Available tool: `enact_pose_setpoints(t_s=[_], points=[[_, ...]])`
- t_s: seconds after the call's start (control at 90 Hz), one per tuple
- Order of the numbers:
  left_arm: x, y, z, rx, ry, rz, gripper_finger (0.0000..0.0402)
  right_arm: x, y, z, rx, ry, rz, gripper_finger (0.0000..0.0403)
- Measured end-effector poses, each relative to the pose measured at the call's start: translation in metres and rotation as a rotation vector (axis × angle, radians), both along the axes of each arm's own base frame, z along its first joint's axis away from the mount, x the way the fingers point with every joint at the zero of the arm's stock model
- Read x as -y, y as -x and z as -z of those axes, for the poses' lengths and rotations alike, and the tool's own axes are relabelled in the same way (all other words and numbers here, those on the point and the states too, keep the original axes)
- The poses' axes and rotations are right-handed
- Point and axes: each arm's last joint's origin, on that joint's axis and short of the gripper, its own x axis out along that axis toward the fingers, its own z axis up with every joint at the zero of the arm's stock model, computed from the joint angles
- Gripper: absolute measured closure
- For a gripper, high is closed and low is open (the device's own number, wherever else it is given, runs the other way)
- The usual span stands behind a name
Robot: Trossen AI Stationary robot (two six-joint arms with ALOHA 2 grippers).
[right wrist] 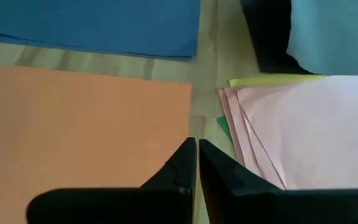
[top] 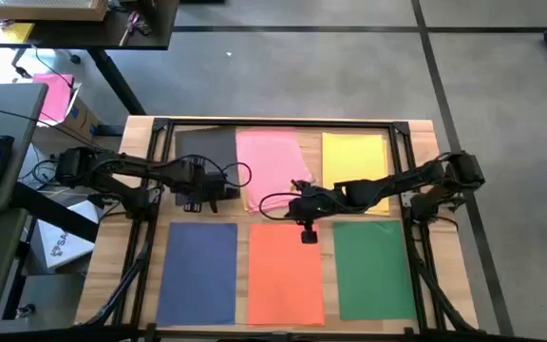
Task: Organize paper
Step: Stack the black paper on top of the black paper
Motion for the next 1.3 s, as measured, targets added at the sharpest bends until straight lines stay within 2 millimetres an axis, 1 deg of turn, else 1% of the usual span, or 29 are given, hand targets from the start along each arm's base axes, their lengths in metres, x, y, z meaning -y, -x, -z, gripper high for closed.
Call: enact_pose_setpoints(t_s=[0.167,0.422,0.544,0.878,1.022,1.244,1.3], points=[[-0.004,0.001,0.000,0.001,0.005,-0.017,0.0401,0.000,0.000,0.000,0.000,-0.001,0.001,0.0402],[-0.003,0.001,0.001,0.000,0.017,-0.010,0.0395,0.000,0.000,0.000,0.000,-0.001,0.000,0.0402],[-0.002,0.000,0.001,0.003,0.057,-0.002,0.0369,0.000,0.000,0.000,0.000,-0.001,0.000,0.0402],[0.000,-0.001,0.000,0.006,0.136,0.024,0.0274,0.000,0.000,0.000,0.000,-0.001,0.000,0.0402],[0.000,-0.004,-0.009,0.003,0.155,0.016,0.0255,0.000,0.000,0.000,0.000,-0.001,0.000,0.0402],[-0.002,-0.017,-0.042,0.091,0.152,-0.096,0.0252,0.000,0.000,0.000,0.001,0.004,-0.004,0.0402],[-0.002,-0.019,-0.048,0.101,0.152,-0.100,0.0252,0.000,0.000,0.000,0.001,0.005,-0.005,0.0402]])
